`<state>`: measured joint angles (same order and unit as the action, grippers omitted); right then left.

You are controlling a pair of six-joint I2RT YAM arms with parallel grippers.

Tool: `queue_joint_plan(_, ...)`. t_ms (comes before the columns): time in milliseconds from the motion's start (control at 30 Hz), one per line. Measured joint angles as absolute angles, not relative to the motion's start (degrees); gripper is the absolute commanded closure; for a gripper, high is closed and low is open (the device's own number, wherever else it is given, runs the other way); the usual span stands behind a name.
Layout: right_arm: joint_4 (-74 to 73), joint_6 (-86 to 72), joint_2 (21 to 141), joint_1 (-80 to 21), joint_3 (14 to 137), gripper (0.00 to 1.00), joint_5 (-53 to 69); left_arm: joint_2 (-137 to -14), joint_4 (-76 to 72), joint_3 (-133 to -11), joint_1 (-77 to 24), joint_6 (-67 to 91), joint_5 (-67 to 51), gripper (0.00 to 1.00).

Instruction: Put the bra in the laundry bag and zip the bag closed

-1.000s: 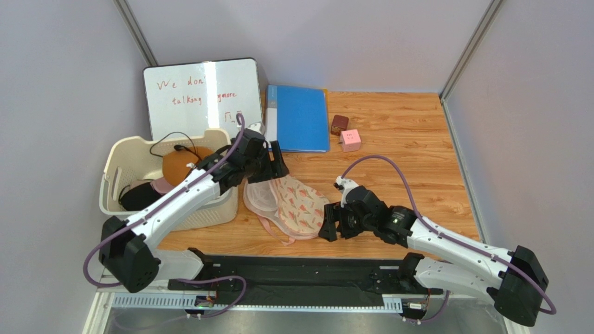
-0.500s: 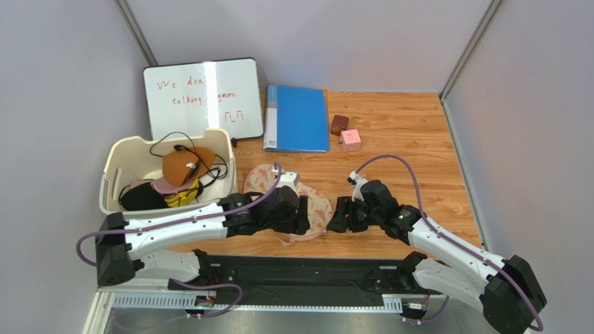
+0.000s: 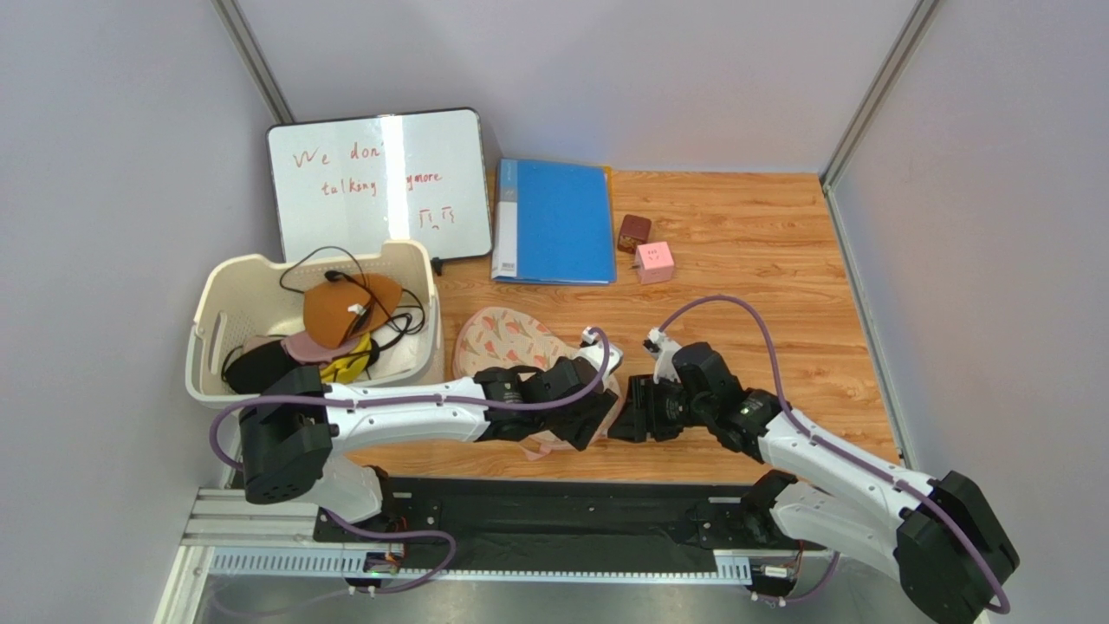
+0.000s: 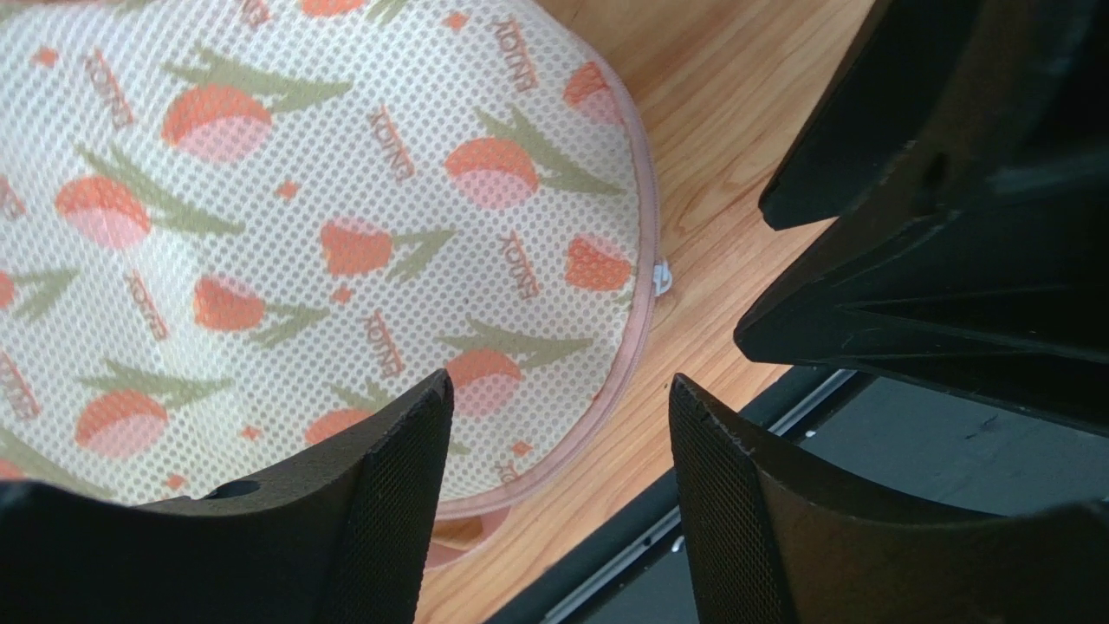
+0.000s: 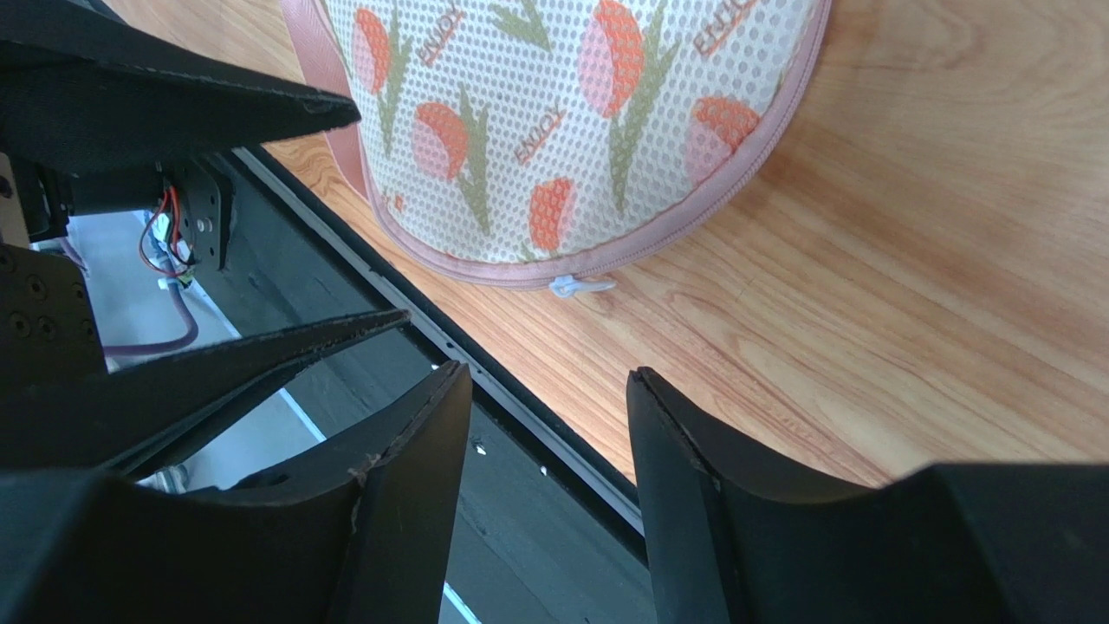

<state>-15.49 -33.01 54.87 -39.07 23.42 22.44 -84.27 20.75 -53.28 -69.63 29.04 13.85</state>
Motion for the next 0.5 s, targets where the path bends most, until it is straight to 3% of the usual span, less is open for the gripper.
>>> queue_joint_plan(233,-15.29,-33.28,54.94,-39.07,22.72,0.5,22.59,-87.77,17.02,-53.17,-70.11,22.52,12.43,0.36)
queue_joint_plan(500,-13.85,-33.63,54.98,-39.07,21.43,0.54,22.68,-90.85,15.2,-51.03,-70.08,21.32,11.55,0.54)
